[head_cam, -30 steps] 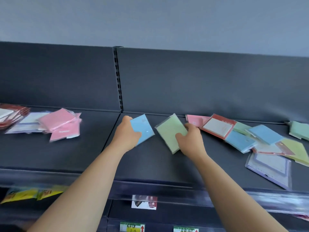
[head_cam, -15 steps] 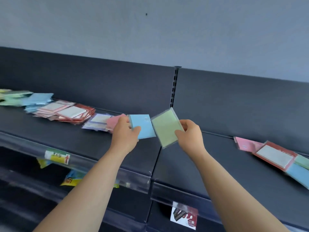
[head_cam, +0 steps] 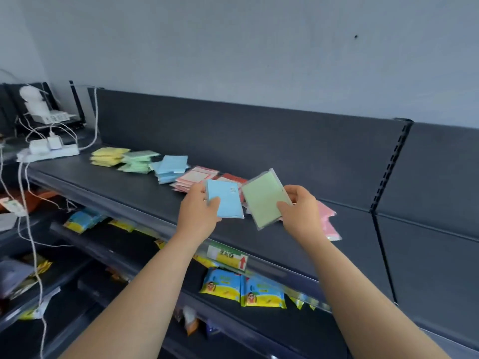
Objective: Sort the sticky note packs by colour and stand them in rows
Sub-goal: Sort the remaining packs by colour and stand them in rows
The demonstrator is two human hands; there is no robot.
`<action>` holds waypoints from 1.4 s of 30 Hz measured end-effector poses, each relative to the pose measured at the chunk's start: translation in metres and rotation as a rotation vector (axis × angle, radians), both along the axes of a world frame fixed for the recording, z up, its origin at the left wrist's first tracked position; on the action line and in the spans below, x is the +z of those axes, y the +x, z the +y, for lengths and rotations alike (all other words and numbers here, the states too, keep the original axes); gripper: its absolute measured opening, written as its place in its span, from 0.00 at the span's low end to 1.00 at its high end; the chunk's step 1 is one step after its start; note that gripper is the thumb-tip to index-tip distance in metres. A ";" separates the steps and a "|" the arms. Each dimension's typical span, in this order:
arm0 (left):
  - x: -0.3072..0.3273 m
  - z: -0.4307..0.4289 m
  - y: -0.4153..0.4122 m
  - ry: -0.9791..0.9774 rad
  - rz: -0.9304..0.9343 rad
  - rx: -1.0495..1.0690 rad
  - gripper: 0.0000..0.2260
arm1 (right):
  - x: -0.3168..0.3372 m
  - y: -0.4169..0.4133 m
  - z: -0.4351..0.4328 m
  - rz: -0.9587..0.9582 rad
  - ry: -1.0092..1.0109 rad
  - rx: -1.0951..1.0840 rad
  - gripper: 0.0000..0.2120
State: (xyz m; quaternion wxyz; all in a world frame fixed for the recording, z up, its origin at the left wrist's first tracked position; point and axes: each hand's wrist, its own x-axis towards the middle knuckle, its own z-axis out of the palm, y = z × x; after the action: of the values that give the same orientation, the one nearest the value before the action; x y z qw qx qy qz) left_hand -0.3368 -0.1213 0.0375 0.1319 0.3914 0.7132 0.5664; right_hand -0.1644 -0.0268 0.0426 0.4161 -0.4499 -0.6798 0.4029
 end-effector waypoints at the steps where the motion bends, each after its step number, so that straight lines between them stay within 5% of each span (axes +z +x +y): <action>1: 0.000 -0.005 -0.014 0.001 0.001 -0.001 0.14 | -0.002 -0.015 -0.003 0.001 -0.002 0.001 0.14; 14: -0.008 -0.012 -0.144 0.016 -0.020 0.105 0.16 | -0.004 -0.148 0.011 -0.045 0.002 0.063 0.15; 31: 0.015 0.107 -0.266 -0.135 0.089 0.199 0.16 | 0.019 -0.270 0.119 -0.017 0.011 0.023 0.11; 42: -0.009 0.134 -0.328 -0.260 0.277 -0.030 0.07 | 0.016 -0.330 0.131 -0.029 0.024 -0.125 0.14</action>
State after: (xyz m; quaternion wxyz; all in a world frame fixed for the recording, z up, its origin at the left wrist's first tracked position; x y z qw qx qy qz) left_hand -0.6647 0.0125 0.0288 0.0903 0.4559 0.7859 0.4079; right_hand -0.4947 0.1044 0.0586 0.4358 -0.4924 -0.6611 0.3615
